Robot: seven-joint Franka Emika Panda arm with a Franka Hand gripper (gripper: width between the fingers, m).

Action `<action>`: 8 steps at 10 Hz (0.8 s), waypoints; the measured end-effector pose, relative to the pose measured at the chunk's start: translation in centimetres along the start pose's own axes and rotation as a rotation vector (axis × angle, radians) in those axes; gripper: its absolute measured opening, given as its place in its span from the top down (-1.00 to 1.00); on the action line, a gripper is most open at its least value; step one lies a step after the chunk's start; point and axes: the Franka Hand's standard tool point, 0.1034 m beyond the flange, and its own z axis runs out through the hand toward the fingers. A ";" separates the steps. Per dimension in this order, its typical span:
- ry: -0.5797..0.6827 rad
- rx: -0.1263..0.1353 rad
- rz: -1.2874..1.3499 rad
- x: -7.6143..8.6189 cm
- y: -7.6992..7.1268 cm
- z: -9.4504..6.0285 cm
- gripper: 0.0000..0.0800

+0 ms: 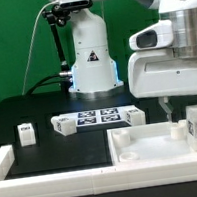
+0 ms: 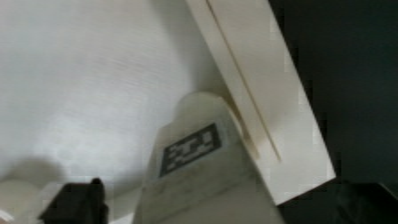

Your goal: Assemble one leg

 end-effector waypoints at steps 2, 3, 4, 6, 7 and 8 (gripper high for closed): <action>0.002 -0.002 -0.282 0.2 0.4 -0.1 -0.62; 0.005 -0.002 -0.338 0.3 0.5 0.0 -0.62; 0.006 -0.009 -0.418 0.4 0.6 0.0 -0.62; 0.006 -0.009 -0.416 0.4 0.6 0.0 -0.30; 0.006 -0.008 -0.397 0.4 0.6 0.0 0.05; 0.006 -0.008 -0.375 0.4 0.6 0.0 0.27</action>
Offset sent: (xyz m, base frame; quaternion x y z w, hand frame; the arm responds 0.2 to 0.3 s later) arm 0.0000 0.0000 0.0000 0.0000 0.0000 -0.2377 0.9713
